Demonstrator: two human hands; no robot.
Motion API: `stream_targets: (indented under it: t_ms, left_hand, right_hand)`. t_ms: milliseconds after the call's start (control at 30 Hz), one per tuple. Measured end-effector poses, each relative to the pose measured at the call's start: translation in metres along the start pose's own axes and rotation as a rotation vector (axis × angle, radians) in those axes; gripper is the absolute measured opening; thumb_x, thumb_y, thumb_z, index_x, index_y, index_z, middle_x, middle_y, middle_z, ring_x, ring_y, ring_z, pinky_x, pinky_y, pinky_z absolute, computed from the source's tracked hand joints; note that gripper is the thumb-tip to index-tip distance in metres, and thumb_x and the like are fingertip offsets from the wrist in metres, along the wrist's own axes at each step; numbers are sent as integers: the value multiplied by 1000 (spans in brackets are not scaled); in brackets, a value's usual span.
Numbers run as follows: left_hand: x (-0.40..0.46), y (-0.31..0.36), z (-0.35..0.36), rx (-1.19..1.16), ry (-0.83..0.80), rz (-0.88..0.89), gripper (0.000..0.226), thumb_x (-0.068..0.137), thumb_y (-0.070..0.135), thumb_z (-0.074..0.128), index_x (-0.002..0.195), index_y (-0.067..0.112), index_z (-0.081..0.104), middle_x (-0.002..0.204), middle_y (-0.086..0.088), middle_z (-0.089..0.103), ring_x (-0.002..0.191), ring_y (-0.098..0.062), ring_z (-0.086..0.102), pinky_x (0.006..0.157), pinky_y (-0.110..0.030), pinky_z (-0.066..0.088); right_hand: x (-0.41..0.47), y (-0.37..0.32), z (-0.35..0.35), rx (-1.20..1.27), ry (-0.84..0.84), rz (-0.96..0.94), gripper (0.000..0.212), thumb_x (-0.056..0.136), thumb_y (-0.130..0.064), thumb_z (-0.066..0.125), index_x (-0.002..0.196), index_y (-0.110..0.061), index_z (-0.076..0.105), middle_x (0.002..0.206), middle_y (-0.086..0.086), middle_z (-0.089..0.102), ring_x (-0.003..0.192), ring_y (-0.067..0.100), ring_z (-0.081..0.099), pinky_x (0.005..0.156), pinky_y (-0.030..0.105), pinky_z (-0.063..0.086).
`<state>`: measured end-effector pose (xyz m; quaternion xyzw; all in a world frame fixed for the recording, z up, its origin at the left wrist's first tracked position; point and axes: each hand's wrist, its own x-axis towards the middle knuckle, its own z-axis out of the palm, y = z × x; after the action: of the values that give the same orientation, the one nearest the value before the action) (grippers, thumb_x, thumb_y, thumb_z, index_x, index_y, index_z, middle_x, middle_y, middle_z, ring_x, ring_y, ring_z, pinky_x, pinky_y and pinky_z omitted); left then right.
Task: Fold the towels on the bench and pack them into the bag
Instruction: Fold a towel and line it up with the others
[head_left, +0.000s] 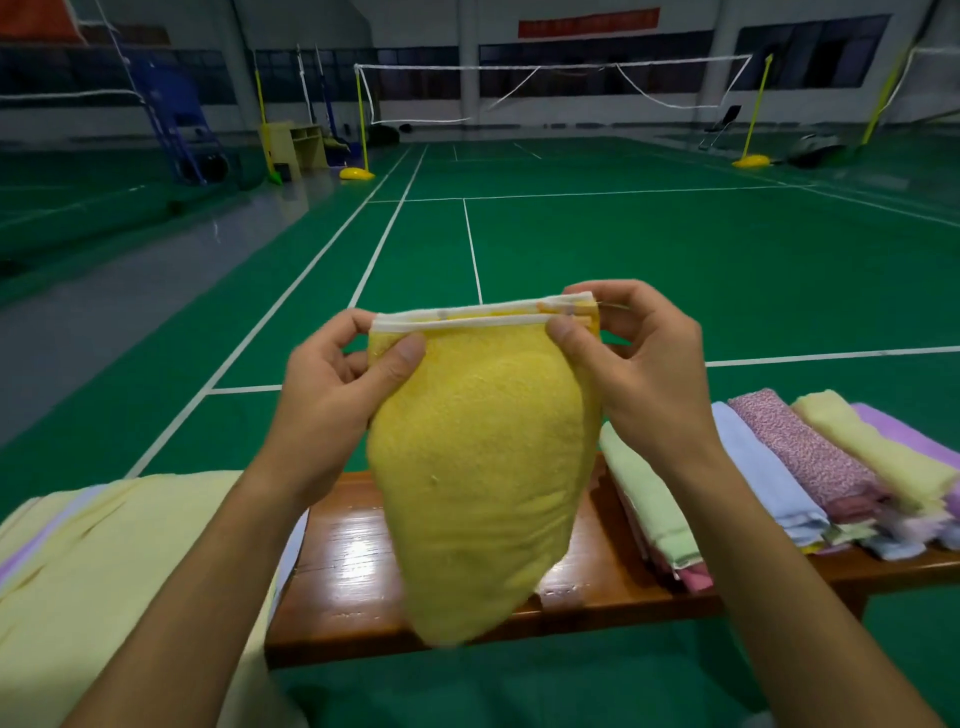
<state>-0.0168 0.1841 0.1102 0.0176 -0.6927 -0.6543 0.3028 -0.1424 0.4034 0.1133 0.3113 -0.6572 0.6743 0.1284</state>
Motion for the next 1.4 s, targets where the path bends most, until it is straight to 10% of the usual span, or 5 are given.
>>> stream_targets:
  t_ms: [167,633,867,1200,1400]
  left_hand:
    - [4,-33,-8,119,9,-112,29,94,27,75,103,4,59,61,-11,63,39,-21,43,34,-24,35]
    - [39,-212,-9,205,166,-357,21,100,15,71,106,2,56,87,-20,73,83,-30,71,58,-31,63]
    - [39,-247,-21,390,-33,-399,80,99,12,72,164,24,27,167,1,31,147,-23,43,111,-37,46]
    - [-27,-198,-30,652,-267,-170,38,98,17,74,133,28,66,129,20,69,121,5,62,106,-30,53]
    - [-75,-185,-51,935,-474,-152,38,92,62,61,126,46,63,125,36,64,118,11,58,98,-30,54]
  right_hand:
    - [0,33,11,-140,-41,67,28,91,-22,83,115,-20,69,109,-9,75,104,8,72,83,33,61]
    - [-12,201,70,-475,-178,315,25,102,-14,65,127,-15,65,118,-1,71,109,18,65,96,38,52]
    - [-20,224,74,-514,-169,396,37,102,-17,68,138,-19,58,137,2,56,129,20,50,112,36,41]
    - [-83,202,42,-278,-391,567,24,98,-21,73,120,-27,66,112,-6,67,94,16,71,76,41,65]
    - [-122,190,21,-274,-512,500,25,95,-25,74,114,-37,62,110,-11,70,103,6,68,94,38,59]
